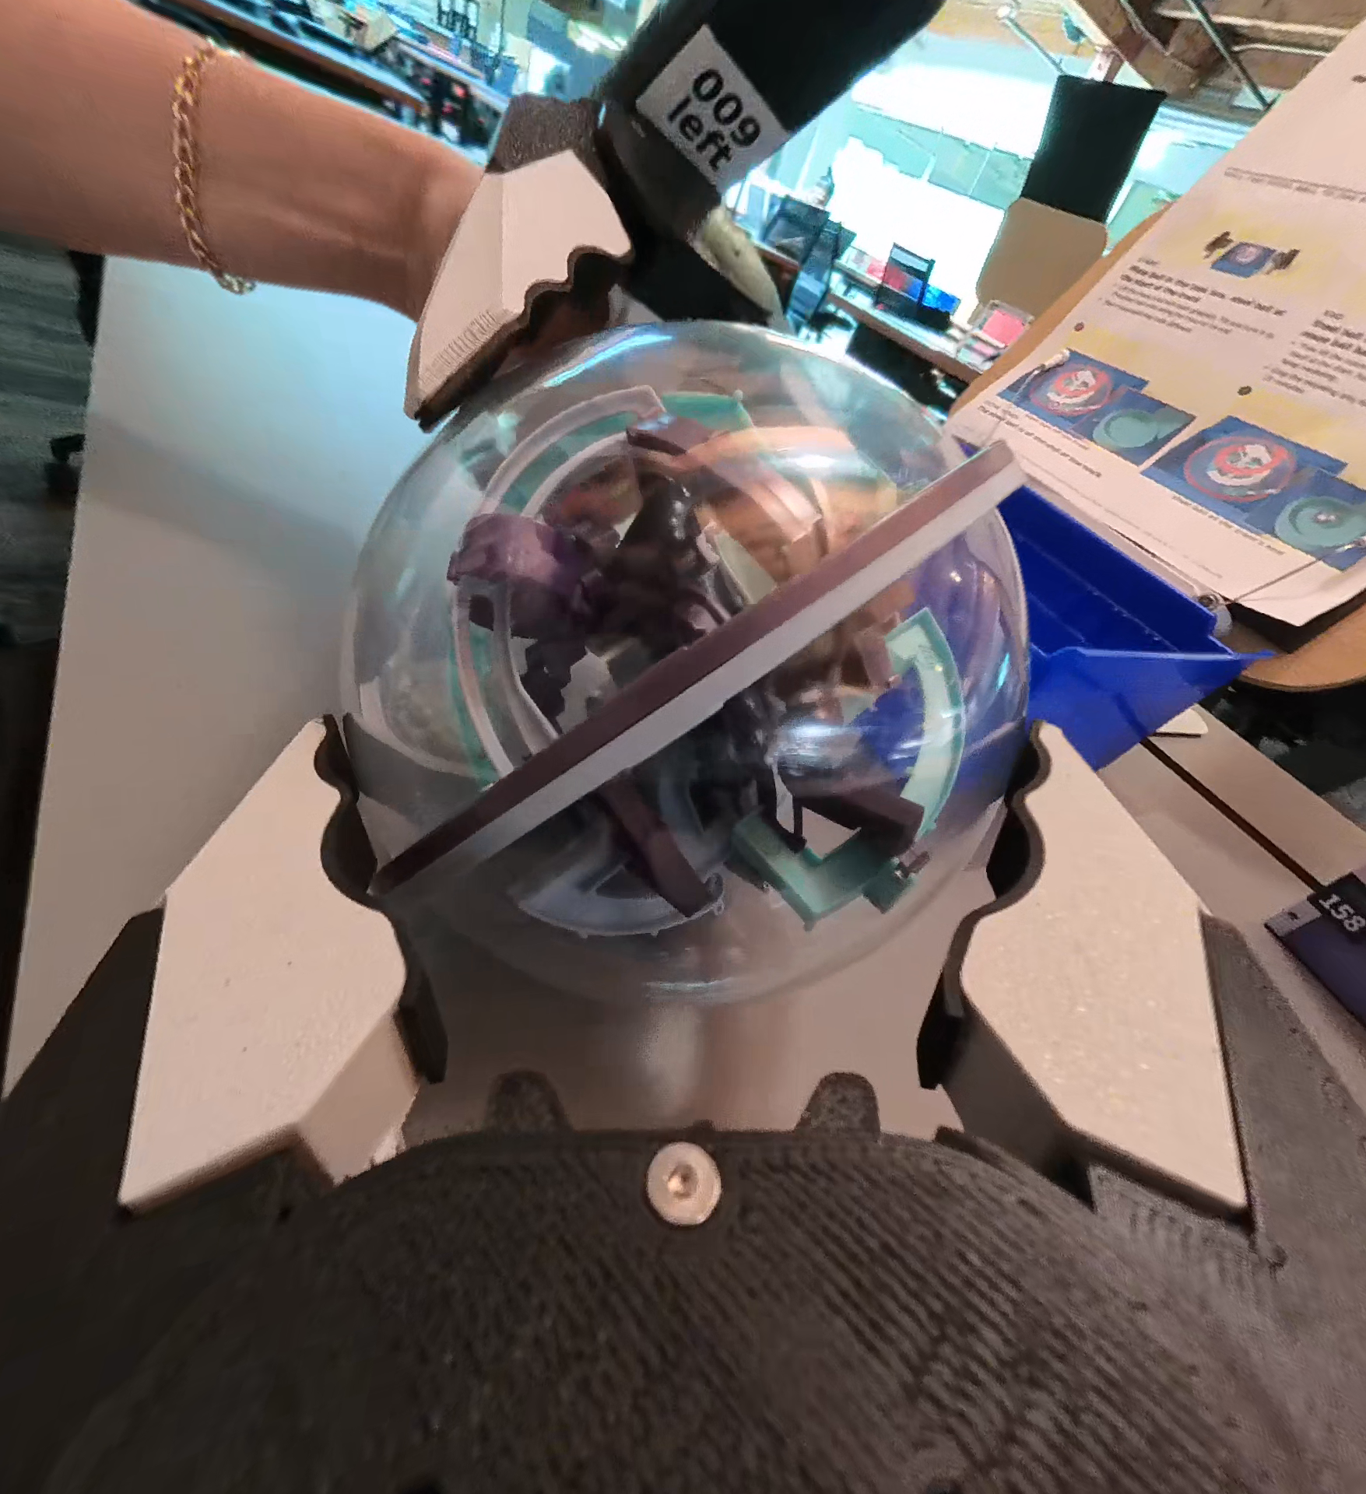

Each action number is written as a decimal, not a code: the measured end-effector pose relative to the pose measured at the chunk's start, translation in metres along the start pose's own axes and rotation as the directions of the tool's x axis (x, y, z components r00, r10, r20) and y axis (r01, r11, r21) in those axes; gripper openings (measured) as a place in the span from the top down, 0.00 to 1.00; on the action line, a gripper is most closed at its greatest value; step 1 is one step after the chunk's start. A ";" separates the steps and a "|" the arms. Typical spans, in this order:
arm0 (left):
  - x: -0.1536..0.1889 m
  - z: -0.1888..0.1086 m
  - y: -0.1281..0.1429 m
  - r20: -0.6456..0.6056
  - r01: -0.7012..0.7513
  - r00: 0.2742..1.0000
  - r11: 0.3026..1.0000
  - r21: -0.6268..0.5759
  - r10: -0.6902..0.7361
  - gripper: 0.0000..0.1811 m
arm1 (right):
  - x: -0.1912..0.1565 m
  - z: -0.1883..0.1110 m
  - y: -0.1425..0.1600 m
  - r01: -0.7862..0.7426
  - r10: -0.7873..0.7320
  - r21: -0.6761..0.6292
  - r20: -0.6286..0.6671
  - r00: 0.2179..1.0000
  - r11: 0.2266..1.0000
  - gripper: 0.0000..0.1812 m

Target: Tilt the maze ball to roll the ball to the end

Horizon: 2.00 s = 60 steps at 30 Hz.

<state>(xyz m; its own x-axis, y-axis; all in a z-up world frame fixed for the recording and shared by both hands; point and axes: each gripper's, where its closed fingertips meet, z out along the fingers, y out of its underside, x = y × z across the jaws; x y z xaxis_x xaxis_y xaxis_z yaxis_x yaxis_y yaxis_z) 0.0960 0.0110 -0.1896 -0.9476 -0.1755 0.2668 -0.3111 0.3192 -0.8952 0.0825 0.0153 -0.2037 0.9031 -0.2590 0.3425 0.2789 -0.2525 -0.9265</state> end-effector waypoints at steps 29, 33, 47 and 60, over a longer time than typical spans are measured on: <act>0.020 -0.035 0.019 0.292 -0.123 0.954 0.979 0.163 0.071 0.14 | -0.027 0.014 -0.025 0.384 -0.391 0.087 0.319 0.864 0.919 0.16; 0.019 -0.039 0.023 0.307 -0.106 0.951 0.978 0.177 0.048 0.14 | -0.030 0.018 -0.028 0.394 -0.399 0.092 0.362 0.842 0.914 0.16; 0.022 -0.047 0.032 0.339 -0.105 0.940 0.972 0.210 0.028 0.14 | -0.038 0.024 -0.034 0.427 -0.433 0.118 0.436 0.789 0.897 0.16; 0.022 -0.052 0.038 0.350 -0.071 0.936 0.967 0.246 -0.020 0.14 | -0.042 0.030 -0.039 0.410 -0.421 0.140 0.507 0.752 0.901 0.17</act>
<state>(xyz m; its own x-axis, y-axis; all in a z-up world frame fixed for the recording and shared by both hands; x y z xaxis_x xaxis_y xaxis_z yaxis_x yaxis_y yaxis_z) 0.0601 0.0676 -0.1988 -0.8559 -0.4970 0.1430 -0.2159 0.0922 -0.9720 0.0433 0.0643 -0.1869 0.7276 0.3841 0.5684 0.6671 -0.2032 -0.7167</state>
